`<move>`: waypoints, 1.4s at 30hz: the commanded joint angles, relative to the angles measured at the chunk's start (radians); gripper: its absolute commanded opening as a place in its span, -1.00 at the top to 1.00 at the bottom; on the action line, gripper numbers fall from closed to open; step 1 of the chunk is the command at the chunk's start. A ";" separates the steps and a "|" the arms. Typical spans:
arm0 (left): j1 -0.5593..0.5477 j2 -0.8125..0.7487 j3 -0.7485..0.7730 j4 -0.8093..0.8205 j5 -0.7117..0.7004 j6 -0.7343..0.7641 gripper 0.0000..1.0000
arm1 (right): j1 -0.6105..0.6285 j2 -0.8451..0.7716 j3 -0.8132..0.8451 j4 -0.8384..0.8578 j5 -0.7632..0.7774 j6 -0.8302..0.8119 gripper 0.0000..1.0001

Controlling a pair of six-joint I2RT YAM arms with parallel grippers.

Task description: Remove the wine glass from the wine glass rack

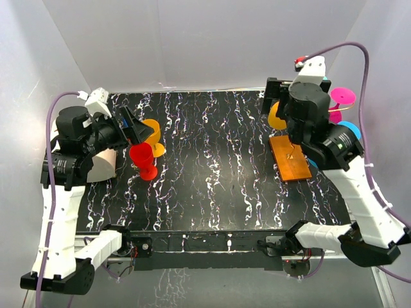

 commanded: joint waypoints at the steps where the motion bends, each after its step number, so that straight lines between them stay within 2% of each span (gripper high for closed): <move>1: 0.003 -0.005 -0.020 0.071 0.169 0.008 -0.97 | 0.001 0.091 0.099 -0.118 0.159 -0.033 -0.95; 6: 0.003 -0.011 -0.048 0.123 0.279 0.007 -0.97 | 0.001 0.154 0.124 -0.102 0.184 -0.133 -0.86; 12: 0.002 0.002 -0.078 0.219 0.401 -0.017 -0.97 | 0.001 0.239 0.112 -0.055 0.300 -0.204 -0.75; 17: -0.026 0.023 -0.075 0.211 0.370 0.022 -0.97 | 0.001 0.312 0.114 -0.007 0.384 -0.278 -0.52; 22: -0.025 0.012 -0.083 0.189 0.340 0.035 -0.97 | -0.001 0.370 0.125 0.049 0.429 -0.361 -0.42; 27: -0.026 -0.036 -0.129 0.236 0.329 -0.043 -0.97 | -0.015 0.410 0.130 0.109 0.457 -0.431 -0.24; 32: -0.026 -0.101 -0.196 0.318 0.336 -0.148 -0.97 | -0.058 0.443 0.137 0.130 0.429 -0.458 -0.19; 36: -0.025 -0.097 -0.163 0.286 0.334 -0.139 -0.97 | -0.083 0.458 0.143 0.148 0.413 -0.476 -0.17; 42: -0.026 -0.101 -0.152 0.306 0.345 -0.166 -0.97 | -0.101 0.484 0.154 0.141 0.393 -0.480 -0.03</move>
